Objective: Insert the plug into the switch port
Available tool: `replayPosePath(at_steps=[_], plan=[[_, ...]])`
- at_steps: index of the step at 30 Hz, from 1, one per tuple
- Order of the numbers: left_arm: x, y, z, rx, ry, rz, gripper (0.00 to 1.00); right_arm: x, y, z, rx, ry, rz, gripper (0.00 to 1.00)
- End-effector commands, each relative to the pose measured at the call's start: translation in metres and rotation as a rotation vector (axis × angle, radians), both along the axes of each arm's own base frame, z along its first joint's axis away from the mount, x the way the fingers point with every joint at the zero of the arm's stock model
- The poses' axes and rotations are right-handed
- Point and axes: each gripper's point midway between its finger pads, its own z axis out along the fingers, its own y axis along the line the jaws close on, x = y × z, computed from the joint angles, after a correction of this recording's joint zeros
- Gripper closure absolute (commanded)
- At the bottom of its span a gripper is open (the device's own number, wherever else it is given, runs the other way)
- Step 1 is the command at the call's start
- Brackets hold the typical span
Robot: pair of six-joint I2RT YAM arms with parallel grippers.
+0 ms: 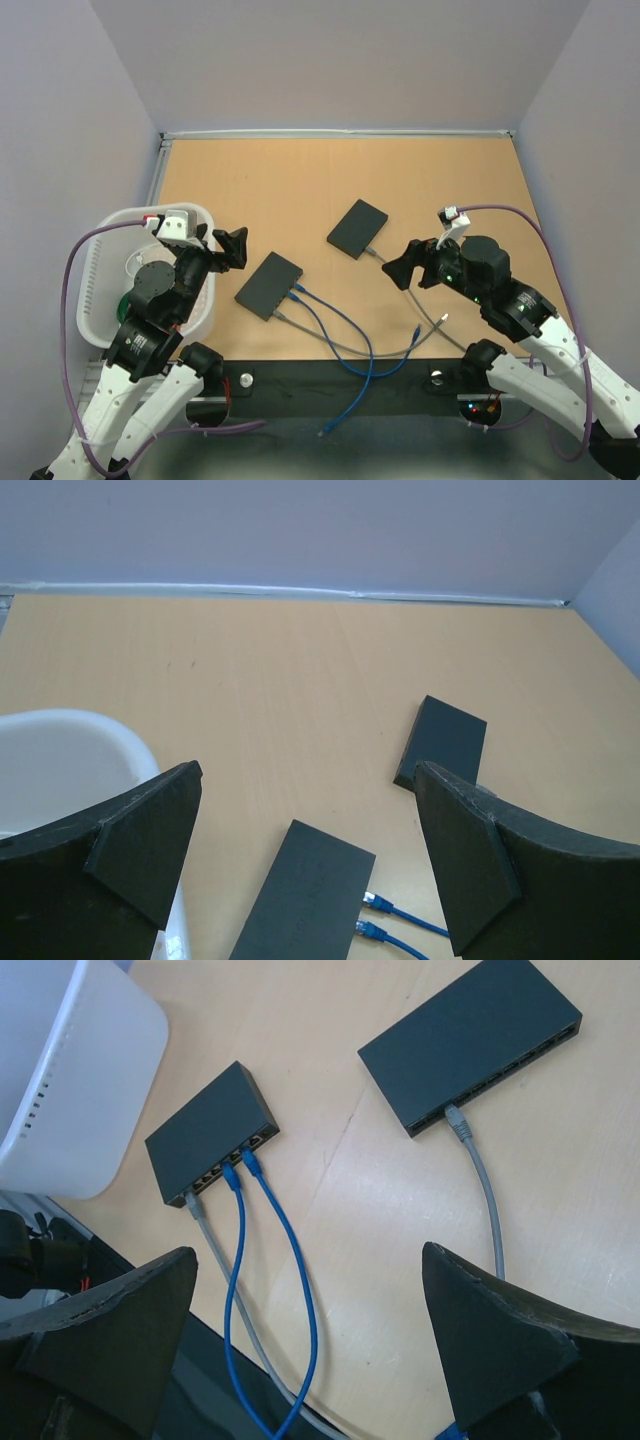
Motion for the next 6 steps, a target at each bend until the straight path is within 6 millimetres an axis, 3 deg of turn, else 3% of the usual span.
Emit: replayPosePath(at_steps=[1, 6], plan=[[0.0019, -0.0028, 0.0023, 0.006, -0.019, -0.011, 0.01, -0.0013, 0.0051, 0.0090, 0.033, -0.024, 0.019, 0.02], [0.0020, -0.0031, 0.0016, 0.007, -0.018, -0.013, 0.01, 0.0004, 0.0037, 0.0103, 0.032, -0.029, 0.007, 0.03]])
